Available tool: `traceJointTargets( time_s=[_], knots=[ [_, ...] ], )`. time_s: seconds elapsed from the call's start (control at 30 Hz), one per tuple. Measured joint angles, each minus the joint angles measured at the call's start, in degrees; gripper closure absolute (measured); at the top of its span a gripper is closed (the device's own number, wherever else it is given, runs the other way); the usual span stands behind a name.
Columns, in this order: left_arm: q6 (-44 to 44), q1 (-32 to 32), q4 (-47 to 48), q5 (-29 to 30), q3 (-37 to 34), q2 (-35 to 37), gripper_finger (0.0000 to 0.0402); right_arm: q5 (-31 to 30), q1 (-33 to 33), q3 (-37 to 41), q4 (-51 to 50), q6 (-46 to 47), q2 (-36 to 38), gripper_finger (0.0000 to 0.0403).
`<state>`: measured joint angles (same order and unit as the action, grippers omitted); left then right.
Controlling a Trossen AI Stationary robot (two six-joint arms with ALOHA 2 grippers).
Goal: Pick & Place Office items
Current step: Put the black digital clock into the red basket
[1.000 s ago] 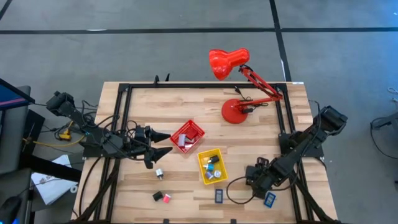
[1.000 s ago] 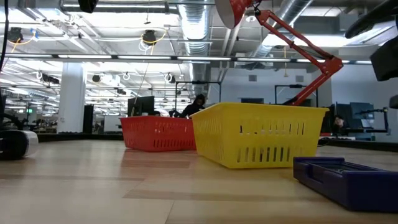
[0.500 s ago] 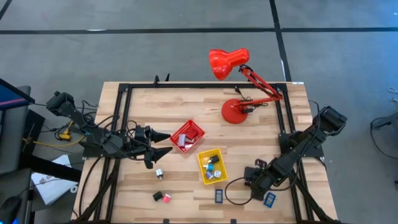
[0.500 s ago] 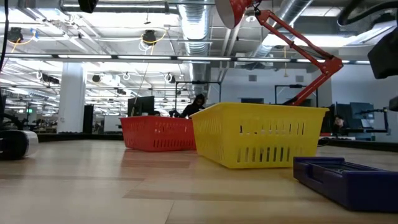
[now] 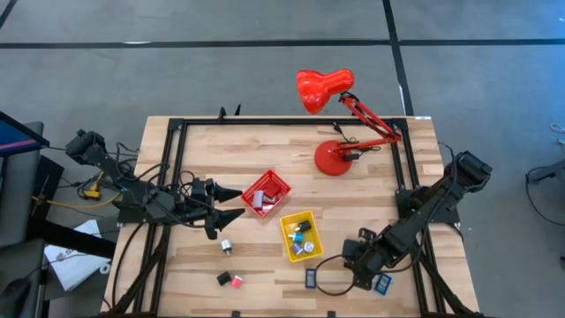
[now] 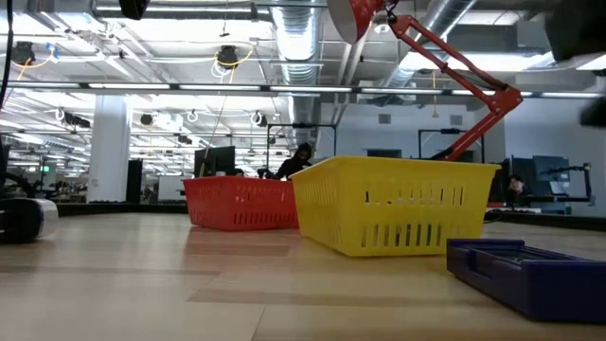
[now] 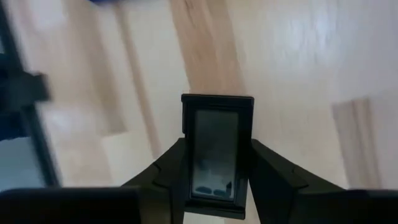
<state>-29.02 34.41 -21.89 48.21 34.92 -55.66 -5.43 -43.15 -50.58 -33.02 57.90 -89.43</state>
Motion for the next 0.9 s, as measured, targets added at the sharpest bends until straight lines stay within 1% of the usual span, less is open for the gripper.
traceJointTargets(
  time_s=[0.17, 0.33, 0.53, 0.77, 0.9],
  knots=[
    [0.04, 0.01, -0.02, 0.00, 0.00, -0.02, 0.0078, -0.28, 3.43, -8.88, -7.66, -7.02, 0.02, 0.0271],
    [0.07, 0.00, 0.00, -0.01, 0.00, 0.00, 0.0078, -0.66, 10.17, -16.29, -12.67, -16.38, 0.07, 0.0272],
    [0.14, 0.00, -0.01, -0.01, 0.00, 0.00, 0.0078, -1.08, 21.45, -21.30, -12.47, -28.88, 0.09, 0.0270],
    [0.19, 0.02, -0.02, -0.02, 0.00, 0.00, 0.0078, -0.62, 35.97, -24.69, -7.49, -41.82, -0.14, 0.0271],
    [0.20, 0.02, -0.02, -0.02, 0.00, 0.00, 0.0078, 1.74, 41.38, -29.10, -5.80, -45.51, -4.27, 0.0272]
  ],
)
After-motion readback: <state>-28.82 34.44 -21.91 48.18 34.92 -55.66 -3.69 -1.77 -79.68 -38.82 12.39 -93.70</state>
